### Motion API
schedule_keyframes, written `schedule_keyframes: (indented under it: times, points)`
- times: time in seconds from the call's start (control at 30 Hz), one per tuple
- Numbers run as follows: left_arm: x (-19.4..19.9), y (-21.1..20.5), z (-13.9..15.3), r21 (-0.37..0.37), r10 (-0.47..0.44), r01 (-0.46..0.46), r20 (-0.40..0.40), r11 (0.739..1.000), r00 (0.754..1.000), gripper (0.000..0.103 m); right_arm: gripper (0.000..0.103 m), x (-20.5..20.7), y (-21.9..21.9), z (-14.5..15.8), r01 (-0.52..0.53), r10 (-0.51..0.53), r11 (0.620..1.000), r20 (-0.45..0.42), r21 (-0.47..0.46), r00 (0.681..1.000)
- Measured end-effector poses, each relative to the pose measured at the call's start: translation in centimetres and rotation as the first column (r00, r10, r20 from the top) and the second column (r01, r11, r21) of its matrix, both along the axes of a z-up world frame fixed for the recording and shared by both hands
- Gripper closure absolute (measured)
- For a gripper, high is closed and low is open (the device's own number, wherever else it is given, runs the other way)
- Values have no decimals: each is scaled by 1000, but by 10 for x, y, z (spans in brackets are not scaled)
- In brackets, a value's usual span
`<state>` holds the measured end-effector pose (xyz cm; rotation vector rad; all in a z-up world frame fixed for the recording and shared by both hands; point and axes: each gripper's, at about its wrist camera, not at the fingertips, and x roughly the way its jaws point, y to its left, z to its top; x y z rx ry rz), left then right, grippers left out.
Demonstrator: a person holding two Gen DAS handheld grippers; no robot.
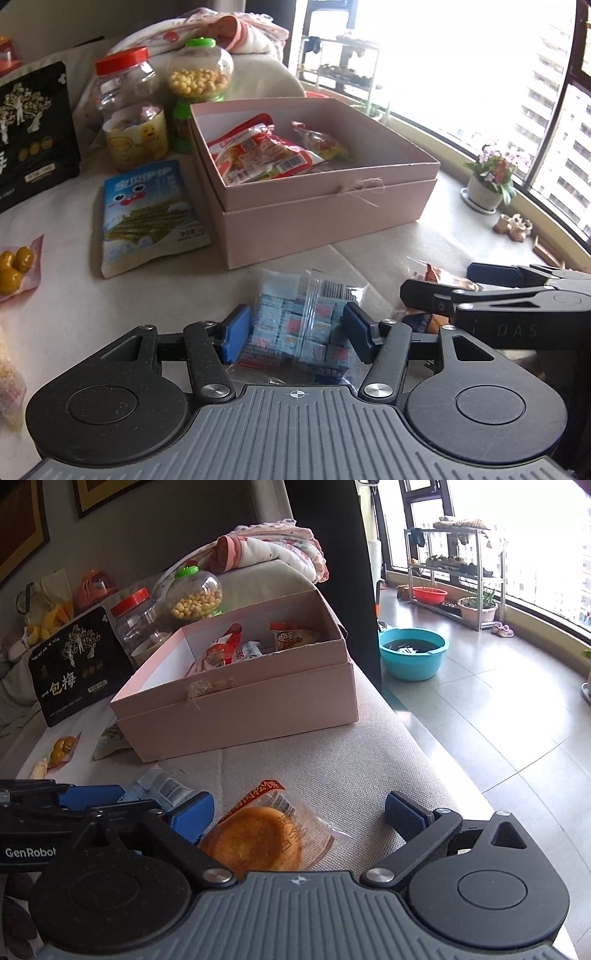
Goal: Organize snacks
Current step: 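Lift the round cake with the right tool while left holds the candy packet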
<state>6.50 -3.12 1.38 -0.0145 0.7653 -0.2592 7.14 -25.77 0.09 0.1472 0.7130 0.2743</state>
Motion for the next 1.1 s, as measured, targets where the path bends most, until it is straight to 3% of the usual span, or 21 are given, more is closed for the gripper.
schedule_keyframes:
  times: [0.1, 0.2, 0.37, 0.43, 0.5, 0.53, 0.67, 0.77, 0.83, 0.9, 1.0, 1.1]
  points:
    - [-2, 5, -2, -21, -22, 23, 10, 1000, 1000, 41, 4, -1, -7, 0, 7, -7, 999, 1, 49, 1000]
    - [-6, 9, -2, -24, -43, 43, 12, 999, 999, 40, 4, -1, -3, 1, 25, -25, 1000, -2, 13, 1000]
    - [-16, 5, 2, 166, -64, 51, 75, 985, 995, 38, 4, -6, 1, 2, 38, -37, 995, 11, -87, 999]
    - [-15, 12, 4, 108, -58, 53, 45, 993, 997, 45, 4, -6, -7, 2, 47, -47, 996, 2, -73, 999]
    - [-16, 15, 8, 28, -89, 88, 33, 996, 995, 44, 4, -9, -15, 2, 60, -60, 996, 1, -65, 998]
    - [-18, 11, 10, 31, -106, 104, 41, 994, 994, 44, 4, -11, -18, 3, 68, -68, 995, 0, -68, 998]
    - [-19, -12, 5, 124, -173, 168, 37, 978, 984, 44, 4, -24, -28, 10, 60, -59, 997, 13, -55, 998]
    - [-20, -26, -2, 186, -199, 188, 46, 964, 979, 32, 4, -34, -30, 18, 50, -47, 996, 46, -71, 998]
    - [-20, -27, -2, 172, -205, 195, 46, 966, 978, 30, 4, -40, -30, 22, 43, -38, 995, 59, -85, 998]
    - [-17, -20, -2, 148, -175, 166, 51, 975, 983, 34, 4, -45, -28, 25, 8, -1, 994, 60, -109, 998]
    - [-10, -7, -6, 127, -93, 87, 45, 988, 995, 31, 4, -56, -19, 21, -105, 109, 982, 20, -157, 994]
    - [2, 4, -14, 52, -73, 73, -3, 996, 997, 27, 4, -66, -2, 10, -211, 210, 954, -31, -212, 977]
